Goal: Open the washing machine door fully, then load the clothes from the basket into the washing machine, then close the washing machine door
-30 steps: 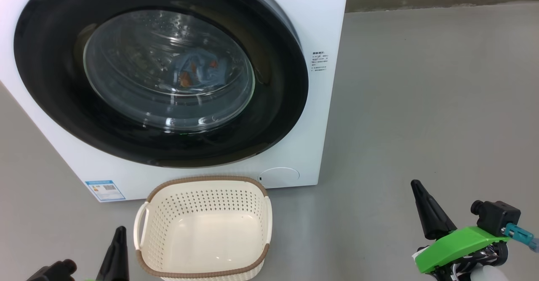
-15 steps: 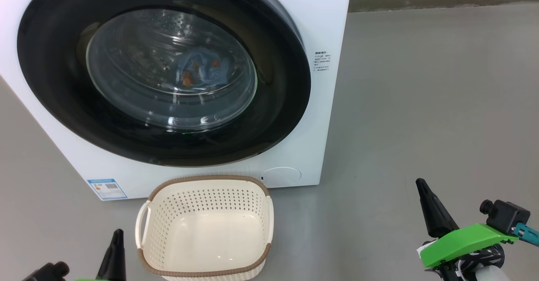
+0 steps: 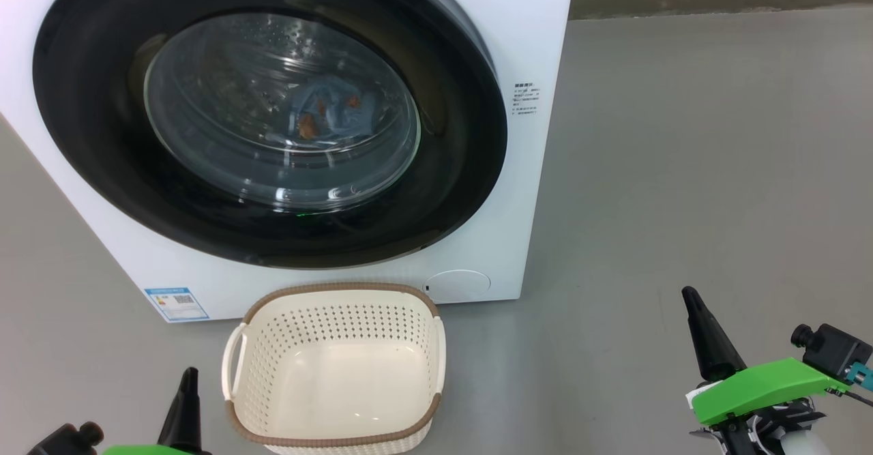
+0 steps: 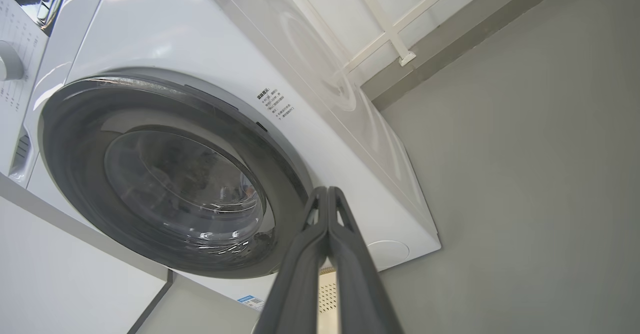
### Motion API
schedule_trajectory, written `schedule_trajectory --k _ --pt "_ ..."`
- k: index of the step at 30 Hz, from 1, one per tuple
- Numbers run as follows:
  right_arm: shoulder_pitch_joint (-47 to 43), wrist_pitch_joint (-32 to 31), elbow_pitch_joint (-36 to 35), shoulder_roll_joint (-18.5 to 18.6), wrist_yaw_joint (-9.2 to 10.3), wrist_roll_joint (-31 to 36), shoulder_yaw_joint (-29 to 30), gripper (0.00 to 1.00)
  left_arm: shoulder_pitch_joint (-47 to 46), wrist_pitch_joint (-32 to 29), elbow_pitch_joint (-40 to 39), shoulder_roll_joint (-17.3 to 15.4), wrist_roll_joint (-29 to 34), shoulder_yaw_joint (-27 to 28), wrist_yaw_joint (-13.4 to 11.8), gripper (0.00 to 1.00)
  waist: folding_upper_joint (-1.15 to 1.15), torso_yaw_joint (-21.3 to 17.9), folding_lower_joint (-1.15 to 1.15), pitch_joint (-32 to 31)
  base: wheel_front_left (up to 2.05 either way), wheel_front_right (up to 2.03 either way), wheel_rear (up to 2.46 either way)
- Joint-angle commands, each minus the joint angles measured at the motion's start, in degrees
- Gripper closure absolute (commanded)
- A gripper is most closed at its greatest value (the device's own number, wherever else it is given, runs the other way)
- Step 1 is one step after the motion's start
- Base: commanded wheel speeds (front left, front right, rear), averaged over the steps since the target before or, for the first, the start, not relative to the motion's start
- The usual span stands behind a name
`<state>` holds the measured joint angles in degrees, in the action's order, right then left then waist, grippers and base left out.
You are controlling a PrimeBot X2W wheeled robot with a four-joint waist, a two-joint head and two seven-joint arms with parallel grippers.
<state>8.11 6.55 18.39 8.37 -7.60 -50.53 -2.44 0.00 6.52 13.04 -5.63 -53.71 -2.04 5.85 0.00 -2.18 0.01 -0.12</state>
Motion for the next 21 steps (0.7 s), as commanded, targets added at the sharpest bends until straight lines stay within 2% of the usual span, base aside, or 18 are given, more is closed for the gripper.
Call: schedule_trajectory --k 1,21 --pt "0.59 -0.44 -1.7 0.01 0.04 -1.74 0.33 1.0 -2.55 -0.45 -1.01 -0.48 -1.69 1.45 0.4 1.0 0.0 0.05 -0.01 0.0 0.0 0.0 0.0" --pt "0.04 -3.83 -2.31 -1.46 0.06 -12.4 2.66 1.0 -3.65 -3.83 -0.39 0.39 -11.51 3.38 0.71 1.0 0.0 0.62 0.0 0.04 0.0 0.0 0.0"
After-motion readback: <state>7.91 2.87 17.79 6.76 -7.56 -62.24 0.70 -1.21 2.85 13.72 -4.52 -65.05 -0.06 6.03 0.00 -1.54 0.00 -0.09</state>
